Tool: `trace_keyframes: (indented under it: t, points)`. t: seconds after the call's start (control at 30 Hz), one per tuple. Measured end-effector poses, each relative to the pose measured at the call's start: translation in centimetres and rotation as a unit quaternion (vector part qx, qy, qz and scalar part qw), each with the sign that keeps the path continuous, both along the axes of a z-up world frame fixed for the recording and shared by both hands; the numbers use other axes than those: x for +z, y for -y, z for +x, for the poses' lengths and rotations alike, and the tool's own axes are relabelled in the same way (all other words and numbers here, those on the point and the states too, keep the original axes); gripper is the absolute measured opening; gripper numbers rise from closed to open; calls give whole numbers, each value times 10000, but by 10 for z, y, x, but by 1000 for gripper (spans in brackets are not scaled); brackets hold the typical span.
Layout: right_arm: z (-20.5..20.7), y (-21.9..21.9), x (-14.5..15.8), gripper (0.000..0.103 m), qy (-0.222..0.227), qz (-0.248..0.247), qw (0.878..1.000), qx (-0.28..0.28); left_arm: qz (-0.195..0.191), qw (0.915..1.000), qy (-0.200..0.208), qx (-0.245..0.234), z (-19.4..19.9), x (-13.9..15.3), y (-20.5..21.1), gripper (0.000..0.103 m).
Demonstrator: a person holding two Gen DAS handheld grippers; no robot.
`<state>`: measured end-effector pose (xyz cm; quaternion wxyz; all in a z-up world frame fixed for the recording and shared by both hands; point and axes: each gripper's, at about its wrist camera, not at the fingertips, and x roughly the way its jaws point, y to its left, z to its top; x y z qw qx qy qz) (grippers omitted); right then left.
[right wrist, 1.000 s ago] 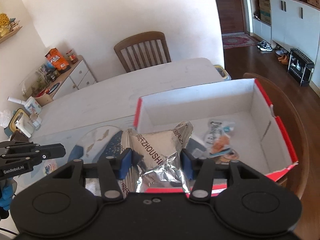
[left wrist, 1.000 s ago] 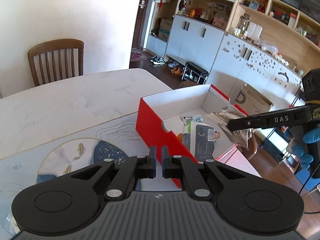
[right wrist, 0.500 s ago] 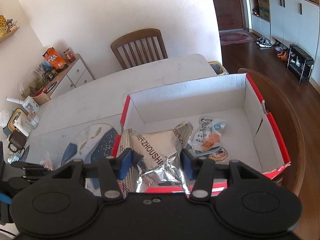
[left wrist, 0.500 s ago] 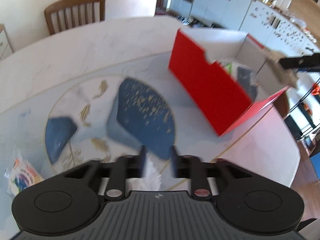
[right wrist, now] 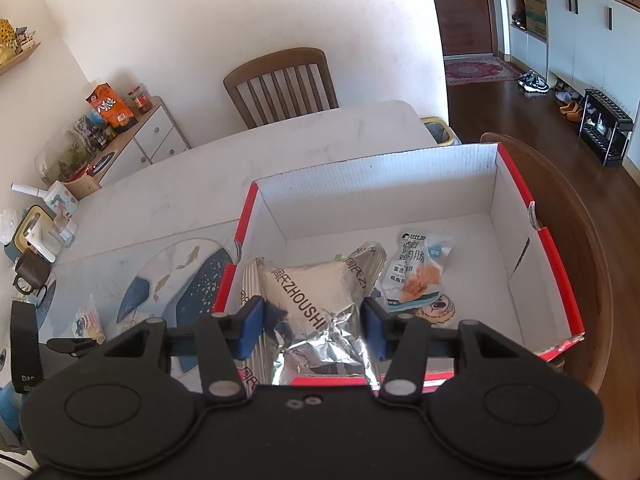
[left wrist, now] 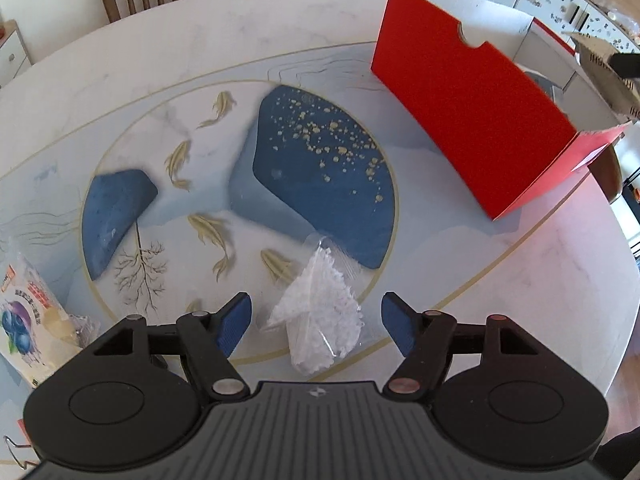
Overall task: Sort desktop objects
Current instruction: 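Carry the tissue bag and foil bag with both grippers over the red box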
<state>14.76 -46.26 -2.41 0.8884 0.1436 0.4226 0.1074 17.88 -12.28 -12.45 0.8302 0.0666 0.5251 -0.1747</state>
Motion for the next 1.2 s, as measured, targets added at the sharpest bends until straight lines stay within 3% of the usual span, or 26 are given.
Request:
trace_keyframes:
  t: [0.23,0.3,0.37,0.6,0.83,1.2]
  points:
    - [2,5,-3,52,-22,-19,10000,-1,45,10000,42,-24,-1,-3,4,69]
    - [3,7,-5,52,-39,-24,10000,8,82,9999,66,-27,-2,-2,5,59]
    - [5,9,-6,52,-46,-30,10000,-3,125,9999,109,-26,-2,-1,7,42]
    - [8,16,-7,52,-71,-53,10000,-22,84,9998,148,68,-2,4,7,25]
    - [10,24,-8,52,-93,-73,9999,-65,-326,9991,235,104,1,36,16,24]
    - [13,37,-9,52,-77,-53,9998,-153,-901,9929,666,-391,12,96,61,24]
